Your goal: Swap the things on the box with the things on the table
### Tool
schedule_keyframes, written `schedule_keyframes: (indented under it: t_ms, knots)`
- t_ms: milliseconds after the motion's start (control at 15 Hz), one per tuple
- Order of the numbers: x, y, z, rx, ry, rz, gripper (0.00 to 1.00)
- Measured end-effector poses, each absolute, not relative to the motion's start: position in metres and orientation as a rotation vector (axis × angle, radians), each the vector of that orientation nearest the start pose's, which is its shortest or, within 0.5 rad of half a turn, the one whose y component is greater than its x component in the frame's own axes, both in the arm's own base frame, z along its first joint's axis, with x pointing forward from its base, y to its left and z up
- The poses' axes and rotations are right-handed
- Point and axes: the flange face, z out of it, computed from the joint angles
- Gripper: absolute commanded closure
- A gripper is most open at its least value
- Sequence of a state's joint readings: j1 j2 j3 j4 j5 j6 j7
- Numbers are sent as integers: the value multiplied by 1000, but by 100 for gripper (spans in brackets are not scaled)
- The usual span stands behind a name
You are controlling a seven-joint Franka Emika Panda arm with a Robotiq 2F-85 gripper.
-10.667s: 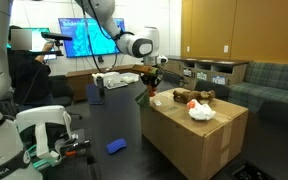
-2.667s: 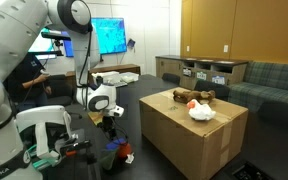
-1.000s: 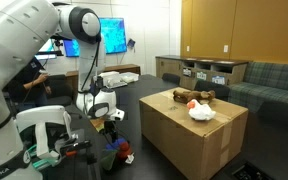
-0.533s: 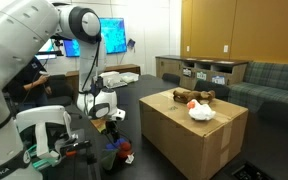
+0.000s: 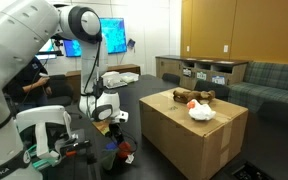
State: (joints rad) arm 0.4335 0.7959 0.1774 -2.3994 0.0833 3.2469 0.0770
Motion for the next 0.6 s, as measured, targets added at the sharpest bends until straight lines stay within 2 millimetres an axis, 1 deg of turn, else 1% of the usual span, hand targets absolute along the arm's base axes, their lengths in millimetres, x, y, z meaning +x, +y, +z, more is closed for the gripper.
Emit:
schedule_keyframes:
  t_ms: [267,600]
  knots:
    - [354,257,3,-2957,-604,-2,0]
    - [351,256,0,-2957,-612,9,0]
